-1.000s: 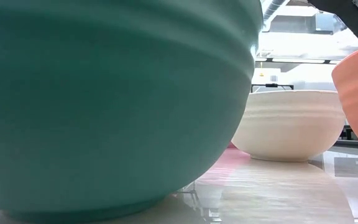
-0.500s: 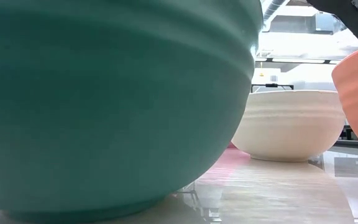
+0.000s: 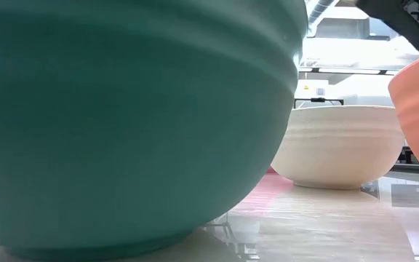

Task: Nest bowls inside each other
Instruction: Stack the pink bowl on top of the blue bowl

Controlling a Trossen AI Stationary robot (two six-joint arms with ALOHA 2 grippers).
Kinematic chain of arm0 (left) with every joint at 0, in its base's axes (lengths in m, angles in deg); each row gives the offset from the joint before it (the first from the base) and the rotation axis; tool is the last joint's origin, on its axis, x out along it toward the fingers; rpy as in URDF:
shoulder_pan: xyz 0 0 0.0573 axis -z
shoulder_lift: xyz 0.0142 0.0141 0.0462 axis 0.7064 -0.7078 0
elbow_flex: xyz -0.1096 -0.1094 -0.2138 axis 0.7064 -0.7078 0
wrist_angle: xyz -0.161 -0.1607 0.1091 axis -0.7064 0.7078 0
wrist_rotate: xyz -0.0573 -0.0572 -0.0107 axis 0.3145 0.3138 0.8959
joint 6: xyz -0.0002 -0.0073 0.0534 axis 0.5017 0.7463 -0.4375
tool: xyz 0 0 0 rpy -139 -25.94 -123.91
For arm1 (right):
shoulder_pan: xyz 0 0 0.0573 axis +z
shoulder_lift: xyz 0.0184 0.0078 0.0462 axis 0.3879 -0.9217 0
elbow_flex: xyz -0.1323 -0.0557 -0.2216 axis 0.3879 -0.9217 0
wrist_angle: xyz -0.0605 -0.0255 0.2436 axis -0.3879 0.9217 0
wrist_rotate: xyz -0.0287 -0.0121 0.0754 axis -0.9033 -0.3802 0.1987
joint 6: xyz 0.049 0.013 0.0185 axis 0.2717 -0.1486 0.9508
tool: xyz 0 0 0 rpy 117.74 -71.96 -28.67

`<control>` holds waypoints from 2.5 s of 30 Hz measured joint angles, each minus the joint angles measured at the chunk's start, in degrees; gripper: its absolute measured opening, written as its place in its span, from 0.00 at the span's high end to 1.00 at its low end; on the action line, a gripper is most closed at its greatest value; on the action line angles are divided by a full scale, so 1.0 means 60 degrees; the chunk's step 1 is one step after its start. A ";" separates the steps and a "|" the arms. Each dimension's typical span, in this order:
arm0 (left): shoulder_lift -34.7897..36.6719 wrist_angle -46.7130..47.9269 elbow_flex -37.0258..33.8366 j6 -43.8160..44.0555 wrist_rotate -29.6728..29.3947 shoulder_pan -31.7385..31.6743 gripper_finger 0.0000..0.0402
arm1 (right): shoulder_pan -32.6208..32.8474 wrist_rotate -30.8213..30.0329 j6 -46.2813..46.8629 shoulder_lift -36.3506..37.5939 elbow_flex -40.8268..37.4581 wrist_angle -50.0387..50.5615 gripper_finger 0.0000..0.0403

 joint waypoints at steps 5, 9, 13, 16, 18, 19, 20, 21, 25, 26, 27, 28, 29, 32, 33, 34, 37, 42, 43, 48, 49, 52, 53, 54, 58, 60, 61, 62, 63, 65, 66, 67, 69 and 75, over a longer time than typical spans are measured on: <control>0.0007 0.0000 0.0000 -0.0007 0.0000 -0.0002 0.54 | -0.0476 -0.0012 0.0437 0.0463 -0.0078 0.0833 0.58; 0.0007 0.0009 0.0000 -0.0037 0.0004 0.0000 0.54 | -0.0743 -0.0010 0.0644 0.1055 -0.0160 0.1272 0.60; 0.0007 0.0011 0.0000 -0.0040 0.0053 -0.0002 0.54 | -0.0955 0.0001 0.0854 0.1962 -0.0158 0.1574 0.63; 0.0007 0.0007 0.0000 -0.0080 0.0058 0.0000 0.54 | -0.1112 0.0007 0.1044 0.2736 -0.0155 0.1636 0.64; 0.0007 0.0002 0.0000 -0.0087 0.0055 0.0000 0.54 | -0.1202 0.0008 0.1129 0.3262 -0.0157 0.1636 0.65; 0.0007 0.0004 0.0000 -0.0097 0.0055 0.0000 0.54 | -0.1255 0.0009 0.1187 0.3536 -0.0156 0.1639 0.65; 0.0007 0.0000 0.0000 -0.0113 0.0055 -0.0003 0.54 | -0.1318 0.0009 0.1268 0.3819 -0.0153 0.1636 0.66; 0.0007 0.0000 0.0000 -0.0113 0.0055 -0.0002 0.54 | -0.1376 0.0009 0.1347 0.4098 -0.0157 0.1637 0.66; 0.0007 0.0000 0.0000 -0.0117 0.0055 0.0000 0.54 | -0.1665 0.0017 0.1750 0.5068 -0.0153 0.1639 0.66; 0.0007 -0.0003 0.0000 -0.0117 0.0052 -0.0004 0.54 | -0.1731 0.0015 0.1871 0.5276 -0.0153 0.1639 0.66; 0.0007 -0.0002 0.0000 -0.0117 0.0051 -0.0004 0.54 | -0.1805 0.0015 0.1981 0.5481 -0.0173 0.1634 0.66; 0.0007 -0.0002 0.0000 -0.0117 0.0051 -0.0002 0.54 | -0.1855 0.0019 0.2097 0.5708 -0.0296 0.1616 0.66; 0.0007 -0.0004 0.0000 -0.0117 0.0047 -0.0001 0.54 | -0.1896 0.0019 0.2199 0.5975 -0.0535 0.1617 0.66; 0.0007 -0.0004 0.0000 -0.0117 0.0047 -0.0003 0.54 | -0.2008 0.0016 0.2601 0.7014 -0.1981 0.1609 0.66; 0.0007 -0.0004 0.0000 -0.0117 0.0051 0.0000 0.54 | -0.2028 0.0009 0.2726 0.7429 -0.2666 0.1523 0.66; 0.0007 -0.0004 0.0000 -0.0117 0.0047 -0.0003 0.54 | -0.2056 -0.0032 0.2841 0.7838 -0.3378 0.1320 0.66; 0.0007 -0.0004 0.0000 -0.0117 0.0016 0.0000 0.54 | -0.2062 -0.0275 0.3256 0.9048 -0.5505 0.0248 0.66; 0.0007 -0.0007 0.0000 -0.0099 -0.0036 0.0000 0.54 | -0.2048 -0.0746 0.4108 1.0643 -0.8599 -0.1557 0.66; 0.0007 -0.0008 0.0000 -0.0078 -0.0036 -0.0003 0.54 | -0.2025 -0.0783 0.4263 1.0837 -0.9162 -0.1851 0.66; 0.0004 -0.0007 0.0000 -0.0004 -0.0035 -0.0004 0.54 | -0.1651 -0.0768 0.4829 1.1146 -1.1465 -0.3155 0.66; 0.0004 -0.0007 0.0000 -0.0004 -0.0036 0.0000 0.54 | -0.1529 -0.0770 0.4842 1.1086 -1.1823 -0.3434 0.66; 0.0004 -0.0007 0.0000 -0.0007 -0.0036 -0.0004 0.54 | -0.1124 -0.0751 0.4813 1.0661 -1.2601 -0.4269 0.65; 0.0004 -0.0007 0.0000 -0.0005 -0.0036 0.0000 0.54 | -0.0966 -0.0736 0.4701 1.0465 -1.2771 -0.4450 0.64; 0.0004 -0.0007 0.0000 -0.0007 -0.0036 -0.0004 0.54 | -0.0802 -0.0731 0.4528 1.0273 -1.2885 -0.4592 0.63; 0.0004 -0.0003 0.0000 -0.0007 -0.0036 -0.0001 0.54 | -0.0240 -0.0731 0.3599 0.9321 -1.2973 -0.5072 0.56; 0.0004 0.0000 0.0000 -0.0007 -0.0036 -0.0004 0.54 | -0.0037 -0.0726 0.3300 0.8803 -1.2990 -0.5291 0.52; 0.0004 0.0004 0.0000 -0.0007 -0.0036 -0.0001 0.54 | 0.0011 -0.0724 0.3199 0.8562 -1.2990 -0.5451 0.50; 0.0004 0.0004 0.0000 -0.0007 -0.0036 -0.0003 0.54 | 0.0049 -0.0728 0.3084 0.8357 -1.2990 -0.5593 0.47; 0.0004 0.0004 0.0000 -0.0007 -0.0036 -0.0004 0.54 | 0.0060 -0.0731 0.2998 0.8164 -1.2983 -0.5698 0.45; 0.0004 0.0021 0.0000 -0.0007 -0.0036 -0.0001 0.54 | 0.0105 -0.0812 0.2698 0.7737 -1.2982 -0.5972 0.42; 0.0004 0.0047 0.0000 -0.0007 -0.0036 -0.0003 0.54 | 0.0131 -0.0929 0.2578 0.7569 -1.2983 -0.6095 0.41; 0.0004 0.0106 0.0000 -0.0004 -0.0036 0.0000 0.54 | 0.0168 -0.1054 0.2443 0.7417 -1.2983 -0.6202 0.40; 0.0004 0.0211 0.0000 0.0000 -0.0036 0.0000 0.54 | 0.0186 -0.1146 0.2102 0.7220 -1.2981 -0.6426 0.40; 0.0000 0.0226 0.0000 -0.0004 -0.0036 0.0000 0.54 | 0.0131 -0.1455 0.1465 0.6748 -1.2976 -0.7048 0.40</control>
